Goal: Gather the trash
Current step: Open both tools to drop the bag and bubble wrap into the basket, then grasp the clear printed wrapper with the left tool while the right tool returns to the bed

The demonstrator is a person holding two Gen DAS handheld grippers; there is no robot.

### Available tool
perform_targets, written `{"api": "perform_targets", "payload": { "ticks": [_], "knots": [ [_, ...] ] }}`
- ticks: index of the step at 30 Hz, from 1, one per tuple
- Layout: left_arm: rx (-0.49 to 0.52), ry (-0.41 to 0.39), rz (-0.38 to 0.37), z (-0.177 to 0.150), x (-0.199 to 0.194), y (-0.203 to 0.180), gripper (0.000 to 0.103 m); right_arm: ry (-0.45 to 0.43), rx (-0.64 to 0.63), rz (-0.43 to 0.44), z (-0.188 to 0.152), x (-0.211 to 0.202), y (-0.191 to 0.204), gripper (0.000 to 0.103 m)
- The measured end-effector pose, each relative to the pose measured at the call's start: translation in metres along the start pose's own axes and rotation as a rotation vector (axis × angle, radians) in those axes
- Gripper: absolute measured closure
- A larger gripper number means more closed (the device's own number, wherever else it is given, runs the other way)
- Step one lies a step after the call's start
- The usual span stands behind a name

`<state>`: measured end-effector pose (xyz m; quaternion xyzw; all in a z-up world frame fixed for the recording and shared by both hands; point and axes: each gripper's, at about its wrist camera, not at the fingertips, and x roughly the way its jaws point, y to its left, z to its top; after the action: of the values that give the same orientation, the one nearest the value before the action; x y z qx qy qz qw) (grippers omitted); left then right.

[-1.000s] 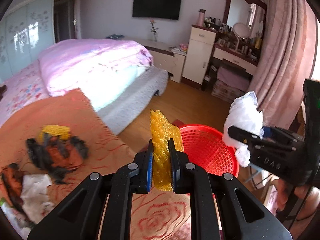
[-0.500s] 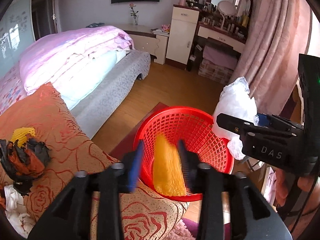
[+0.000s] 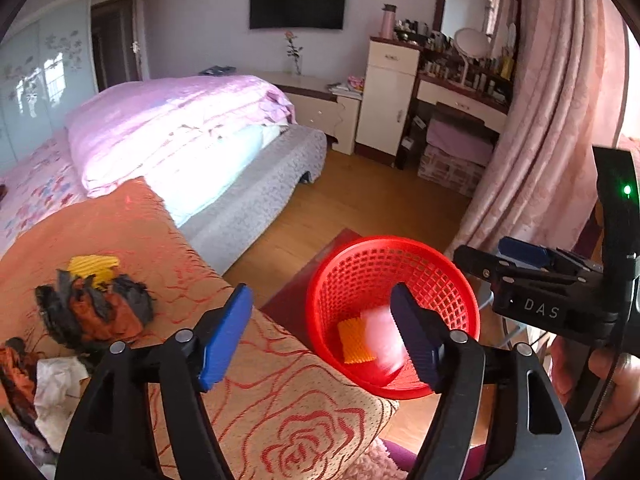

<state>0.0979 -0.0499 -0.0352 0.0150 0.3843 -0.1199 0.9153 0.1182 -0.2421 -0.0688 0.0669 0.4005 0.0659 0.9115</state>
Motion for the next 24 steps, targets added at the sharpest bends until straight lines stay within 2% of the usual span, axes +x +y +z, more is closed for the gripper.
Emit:
{"api": "perform_targets", "payload": {
  "ticks": [11,16,24],
  "knots": [
    [-0.058,-0.032,0.076,-0.008,-0.019,0.018,0.026,-0.052,-0.048,0.026,-0.003,-0.01,0.016,0.027],
    [-0.087,-0.065,0.13,-0.015,-0.036,0.03,0.022,-0.062,-0.083,0.05,-0.008,-0.012,0.03,0.027],
    [-0.14,-0.12,0.23,-0.027,-0.066,0.053,0.021,-0.076,-0.138,0.076,-0.015,-0.018,0.055,0.026]
  ]
}}
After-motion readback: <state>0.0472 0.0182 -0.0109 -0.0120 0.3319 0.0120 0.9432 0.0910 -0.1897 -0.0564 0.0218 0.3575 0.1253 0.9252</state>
